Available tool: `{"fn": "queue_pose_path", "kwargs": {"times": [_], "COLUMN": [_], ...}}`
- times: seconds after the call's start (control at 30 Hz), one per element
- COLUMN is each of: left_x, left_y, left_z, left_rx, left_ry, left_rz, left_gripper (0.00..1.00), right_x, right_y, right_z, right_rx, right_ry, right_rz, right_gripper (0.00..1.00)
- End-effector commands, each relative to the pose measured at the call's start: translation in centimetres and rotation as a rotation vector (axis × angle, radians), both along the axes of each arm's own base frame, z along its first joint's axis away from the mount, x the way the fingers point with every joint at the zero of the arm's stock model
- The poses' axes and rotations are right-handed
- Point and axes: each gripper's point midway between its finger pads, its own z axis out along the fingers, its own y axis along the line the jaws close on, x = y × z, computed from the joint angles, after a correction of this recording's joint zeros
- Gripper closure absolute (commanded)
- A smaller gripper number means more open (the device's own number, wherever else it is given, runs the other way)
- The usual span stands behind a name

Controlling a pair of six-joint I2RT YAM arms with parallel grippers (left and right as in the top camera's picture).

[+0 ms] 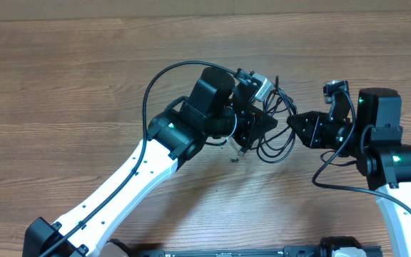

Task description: Untangle cables

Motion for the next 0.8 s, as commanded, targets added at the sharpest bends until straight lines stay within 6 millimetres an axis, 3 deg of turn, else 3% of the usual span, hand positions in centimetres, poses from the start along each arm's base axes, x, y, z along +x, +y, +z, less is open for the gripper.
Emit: {"fn": "queue_pose_path", "kwargs": {"times": [0.0, 0.3, 0.77], "left_x": [-0.5, 0.2, 0.3], "left_y": [-0.5, -0.5, -0.2], "left_z": [0.8, 1.0, 0.4], "left_rx": [-0.023, -0.027, 0.001], "left_ry": [-0.022, -0.04, -0.022], "left_rz": [-0.021, 0.012, 0.034], "left_gripper": [0.96, 0.96, 0.96], "right_x": [-0.4, -0.5, 0.5], "right_y": [1.1, 1.1, 1.4], "right_z": [-0.2, -2.0, -0.9], "right_rx": [0.046, 0.045, 0.083], "right_ry": [0.03, 0.117, 0.071], "right_rz": [0.047, 0.045, 0.04], "right_gripper": [0.85, 0.9, 0.96]}}
